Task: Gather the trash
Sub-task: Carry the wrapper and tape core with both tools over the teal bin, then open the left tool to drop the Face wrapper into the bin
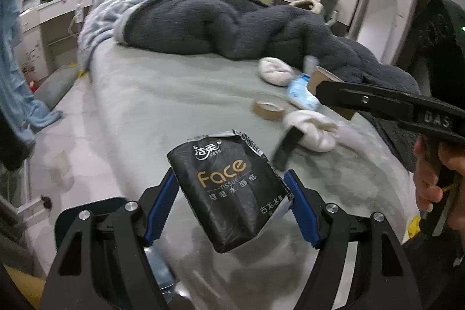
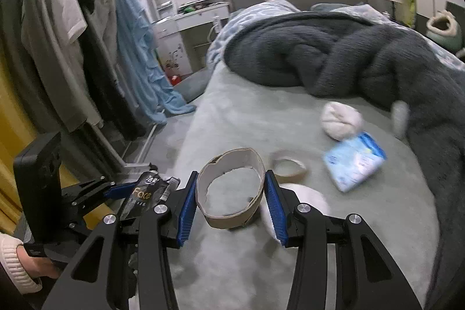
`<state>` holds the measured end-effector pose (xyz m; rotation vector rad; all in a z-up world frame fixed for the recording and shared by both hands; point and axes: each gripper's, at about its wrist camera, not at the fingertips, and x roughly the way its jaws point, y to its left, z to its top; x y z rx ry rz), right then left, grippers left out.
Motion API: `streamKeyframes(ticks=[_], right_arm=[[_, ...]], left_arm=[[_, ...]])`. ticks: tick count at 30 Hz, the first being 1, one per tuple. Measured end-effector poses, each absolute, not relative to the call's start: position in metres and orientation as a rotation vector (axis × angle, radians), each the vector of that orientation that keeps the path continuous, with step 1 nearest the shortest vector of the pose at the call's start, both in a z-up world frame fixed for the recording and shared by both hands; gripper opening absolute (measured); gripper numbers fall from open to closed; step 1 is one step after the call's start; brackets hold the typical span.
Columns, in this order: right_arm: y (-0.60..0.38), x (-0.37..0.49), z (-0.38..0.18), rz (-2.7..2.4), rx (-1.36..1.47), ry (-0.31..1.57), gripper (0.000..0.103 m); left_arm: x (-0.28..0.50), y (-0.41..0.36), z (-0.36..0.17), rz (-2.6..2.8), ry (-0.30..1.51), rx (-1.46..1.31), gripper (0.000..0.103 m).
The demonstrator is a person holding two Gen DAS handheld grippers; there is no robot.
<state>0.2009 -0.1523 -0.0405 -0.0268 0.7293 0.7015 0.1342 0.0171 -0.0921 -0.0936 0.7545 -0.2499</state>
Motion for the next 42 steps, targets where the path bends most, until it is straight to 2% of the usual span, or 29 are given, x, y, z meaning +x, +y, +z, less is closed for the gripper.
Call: streamKeyframes(ticks=[10, 25, 42], right_arm=[[-0.082, 0.191, -0.037, 0.785, -0.091, 0.748, 0.045], [-0.001, 0.186, -0.061, 0.866, -0.117, 0.869, 0.045], [0.064, 0.186, -0.105, 0.909, -0.176, 1.004, 0.045]], left_arm=[[0.126, 0.087, -0.107, -0.106, 0.824, -0.183, 0.076], [0.117, 0.171, -0.148, 0.046, 0.999, -0.310, 0.076], [0.102, 0.216, -0.194, 0.071, 1.212, -0.410, 0.076]])
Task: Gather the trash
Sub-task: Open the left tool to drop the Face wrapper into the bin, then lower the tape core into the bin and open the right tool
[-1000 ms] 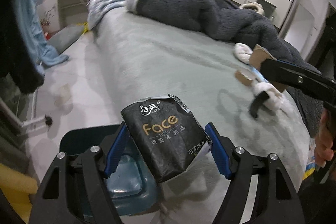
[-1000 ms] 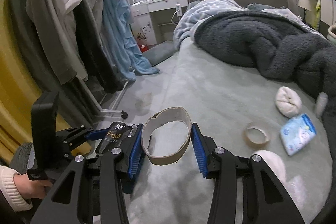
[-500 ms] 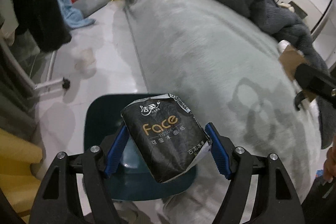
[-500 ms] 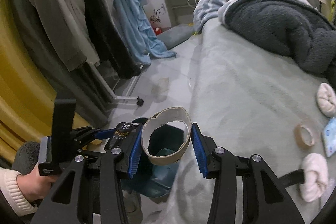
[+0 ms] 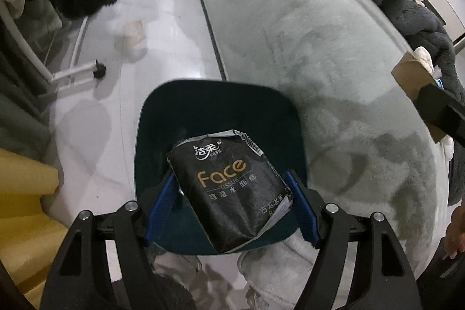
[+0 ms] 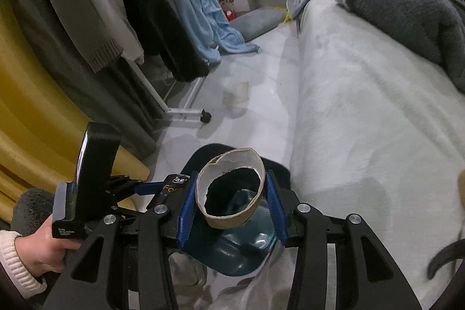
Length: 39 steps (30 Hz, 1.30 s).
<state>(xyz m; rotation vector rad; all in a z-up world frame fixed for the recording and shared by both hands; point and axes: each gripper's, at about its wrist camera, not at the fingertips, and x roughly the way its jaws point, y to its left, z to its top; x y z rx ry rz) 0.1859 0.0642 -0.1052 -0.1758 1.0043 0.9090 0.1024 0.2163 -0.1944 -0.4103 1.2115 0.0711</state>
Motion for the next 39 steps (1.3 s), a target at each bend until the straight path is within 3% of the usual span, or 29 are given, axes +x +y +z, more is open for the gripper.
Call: streamKeyframes(ticks=[4, 12, 23, 39], right_arm=[[0.074, 0.187, -0.120, 0.905, -0.181, 1.047, 0.045], [0.093, 0.189, -0.150, 0.897, -0.183, 1.126, 0.045], [0.118, 0.181, -0.186, 0.888, -0.260, 1.201, 0.045], [0.137, 0.174, -0.242, 0.836, -0.414, 1.276, 0.047]], left_arm=[[0.100, 0.225, -0.202, 0.067, 1.249, -0.433, 0.077], [0.087, 0.246, -0.200, 0.084, 1.248, -0.462, 0.088], [0.072, 0.268, -0.166, 0.121, 1.117, -0.432, 0.087], [0.060, 0.267, -0.101, 0.098, 0.832, -0.353, 0.076]])
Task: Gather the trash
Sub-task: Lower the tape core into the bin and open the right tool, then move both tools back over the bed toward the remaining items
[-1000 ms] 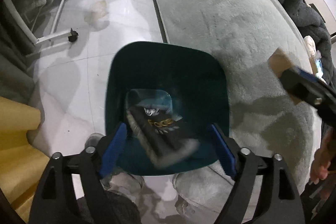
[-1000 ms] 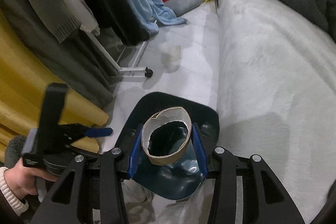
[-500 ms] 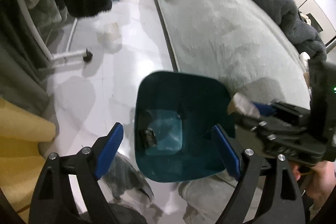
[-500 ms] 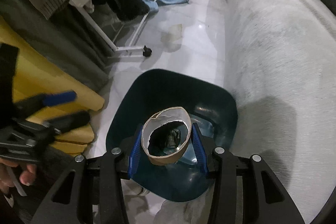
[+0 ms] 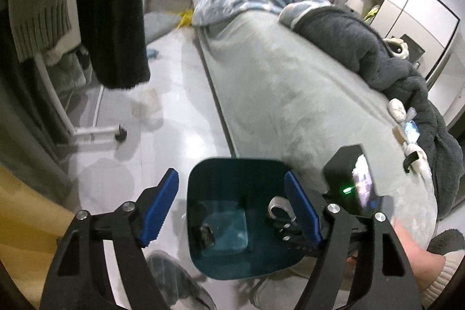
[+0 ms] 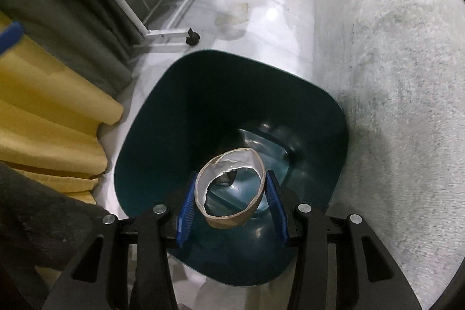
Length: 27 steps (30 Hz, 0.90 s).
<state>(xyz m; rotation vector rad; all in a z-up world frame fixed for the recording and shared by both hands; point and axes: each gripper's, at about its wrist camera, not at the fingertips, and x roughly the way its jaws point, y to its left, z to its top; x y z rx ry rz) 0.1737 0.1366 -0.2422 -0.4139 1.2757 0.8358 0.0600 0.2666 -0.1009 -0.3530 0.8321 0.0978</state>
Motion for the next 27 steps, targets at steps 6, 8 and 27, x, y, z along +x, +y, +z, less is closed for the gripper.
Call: streamKeyframes(ticks=[6, 8, 27], right_arm=[[0.138, 0.174, -0.238, 0.823, -0.413, 1.268, 0.070], [0.138, 0.170, -0.231, 0.827, -0.421, 1.251, 0.072], [0.080, 0.169, -0.128, 0.902, -0.264, 0.943, 0.084]], left_arm=[[0.055, 0.263, -0.071, 0.082, 0.717, -0.324, 0.075], [0.053, 0.258, -0.061, 0.077, 0.677, -0.301, 0.075], [0.054, 0.201, -0.020, -0.002, 0.498, -0.200, 0.079]])
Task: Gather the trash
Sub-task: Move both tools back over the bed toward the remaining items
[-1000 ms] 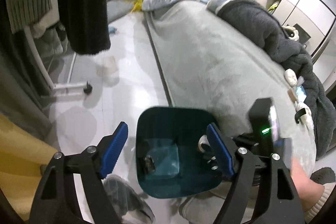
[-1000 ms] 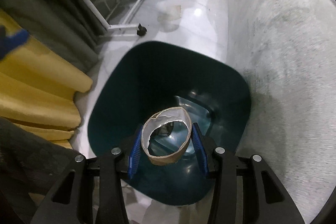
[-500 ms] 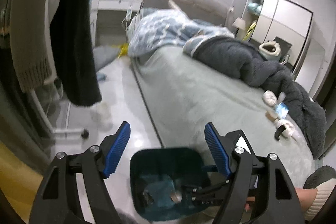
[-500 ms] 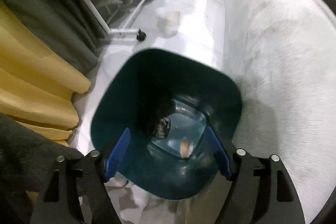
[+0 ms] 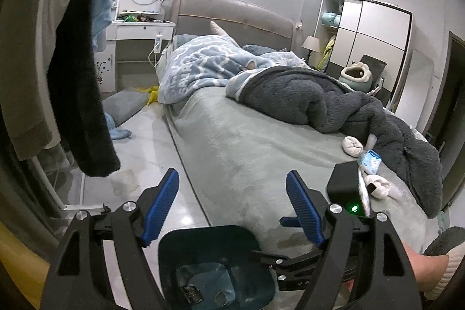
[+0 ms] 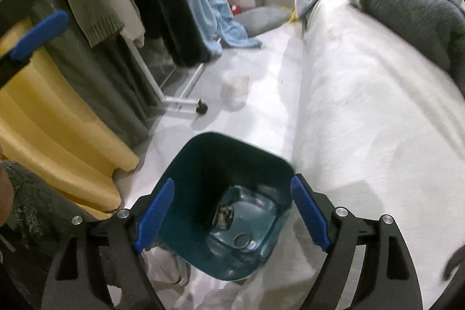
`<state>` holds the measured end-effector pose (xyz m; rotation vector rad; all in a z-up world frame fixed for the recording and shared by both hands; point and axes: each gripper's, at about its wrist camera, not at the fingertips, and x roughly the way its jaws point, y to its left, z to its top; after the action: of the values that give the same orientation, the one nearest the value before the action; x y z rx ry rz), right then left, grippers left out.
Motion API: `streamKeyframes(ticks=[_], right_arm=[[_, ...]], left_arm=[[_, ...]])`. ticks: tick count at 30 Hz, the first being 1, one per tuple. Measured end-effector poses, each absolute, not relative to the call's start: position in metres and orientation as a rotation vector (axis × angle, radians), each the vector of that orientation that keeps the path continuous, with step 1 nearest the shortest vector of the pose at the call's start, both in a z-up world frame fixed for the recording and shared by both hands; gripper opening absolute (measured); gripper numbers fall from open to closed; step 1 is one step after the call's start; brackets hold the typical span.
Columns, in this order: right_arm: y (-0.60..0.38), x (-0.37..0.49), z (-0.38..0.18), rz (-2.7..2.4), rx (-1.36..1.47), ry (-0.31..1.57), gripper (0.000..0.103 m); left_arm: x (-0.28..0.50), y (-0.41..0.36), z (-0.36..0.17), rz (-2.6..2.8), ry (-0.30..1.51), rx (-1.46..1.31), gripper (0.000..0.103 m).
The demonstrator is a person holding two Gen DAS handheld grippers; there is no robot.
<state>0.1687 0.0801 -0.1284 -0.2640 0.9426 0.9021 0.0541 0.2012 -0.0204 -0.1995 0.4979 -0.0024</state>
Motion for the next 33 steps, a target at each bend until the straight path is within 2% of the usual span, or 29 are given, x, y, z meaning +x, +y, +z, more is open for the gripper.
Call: streamKeyframes(ticks=[16, 33], right_arm=[[-0.012, 0.175, -0.078, 0.811, -0.221, 0.789, 0.085], [-0.109, 0.183, -0.054, 0.715, -0.257, 0.681, 0.086]], left_arm=[[0.079, 0.138, -0.013, -0.104, 0.466, -0.173, 0.079], [0.120, 0.061, -0.034, -0.271, 0.554, -0.128, 0.079]])
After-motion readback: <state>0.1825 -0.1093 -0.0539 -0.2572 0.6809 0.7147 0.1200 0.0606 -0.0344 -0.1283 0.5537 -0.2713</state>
